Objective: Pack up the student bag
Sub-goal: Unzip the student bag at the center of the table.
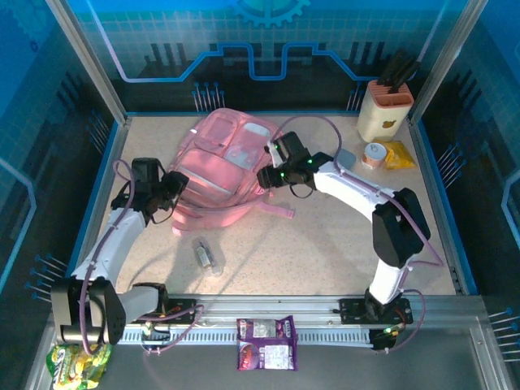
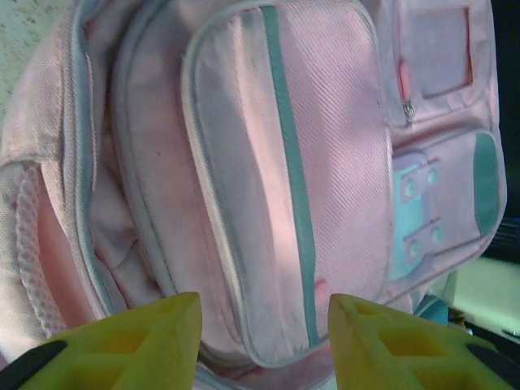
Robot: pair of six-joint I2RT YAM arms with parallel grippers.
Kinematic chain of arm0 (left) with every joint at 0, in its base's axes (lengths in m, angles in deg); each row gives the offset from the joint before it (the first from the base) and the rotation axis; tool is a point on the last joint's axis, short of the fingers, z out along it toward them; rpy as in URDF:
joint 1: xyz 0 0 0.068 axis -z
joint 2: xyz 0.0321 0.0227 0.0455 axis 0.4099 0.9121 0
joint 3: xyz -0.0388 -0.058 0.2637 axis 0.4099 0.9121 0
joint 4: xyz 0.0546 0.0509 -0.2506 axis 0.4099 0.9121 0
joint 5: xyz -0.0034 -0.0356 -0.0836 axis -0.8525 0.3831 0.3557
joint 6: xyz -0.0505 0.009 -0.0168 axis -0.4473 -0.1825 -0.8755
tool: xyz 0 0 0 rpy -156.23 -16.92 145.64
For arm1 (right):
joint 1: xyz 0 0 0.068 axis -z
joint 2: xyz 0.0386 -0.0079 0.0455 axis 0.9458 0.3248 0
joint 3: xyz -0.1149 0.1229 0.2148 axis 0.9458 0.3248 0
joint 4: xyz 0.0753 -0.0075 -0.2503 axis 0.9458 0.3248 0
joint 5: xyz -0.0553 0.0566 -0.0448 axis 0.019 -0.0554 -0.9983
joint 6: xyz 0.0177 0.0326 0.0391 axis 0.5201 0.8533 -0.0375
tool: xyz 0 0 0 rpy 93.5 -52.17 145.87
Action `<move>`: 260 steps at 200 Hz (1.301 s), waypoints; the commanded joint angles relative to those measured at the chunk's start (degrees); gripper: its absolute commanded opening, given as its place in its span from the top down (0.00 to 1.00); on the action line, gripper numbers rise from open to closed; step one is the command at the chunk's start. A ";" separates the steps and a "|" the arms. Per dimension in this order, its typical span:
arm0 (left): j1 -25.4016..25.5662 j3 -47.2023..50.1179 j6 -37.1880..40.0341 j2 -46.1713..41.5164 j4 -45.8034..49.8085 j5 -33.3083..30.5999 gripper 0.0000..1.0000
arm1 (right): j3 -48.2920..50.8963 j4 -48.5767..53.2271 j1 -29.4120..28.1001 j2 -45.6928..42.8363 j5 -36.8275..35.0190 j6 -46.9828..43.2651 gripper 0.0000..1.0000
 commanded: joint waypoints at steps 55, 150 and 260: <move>23.22 4.73 -11.50 0.03 -8.36 -6.37 0.50 | -15.44 3.82 3.86 16.38 3.37 15.55 0.42; 35.71 1.80 -16.93 18.95 -17.83 -8.14 0.60 | -18.23 -4.88 5.39 22.18 8.32 17.93 0.80; 17.86 5.04 3.10 14.86 -13.82 -12.73 0.72 | 7.29 -20.81 1.28 2.51 7.50 25.95 1.00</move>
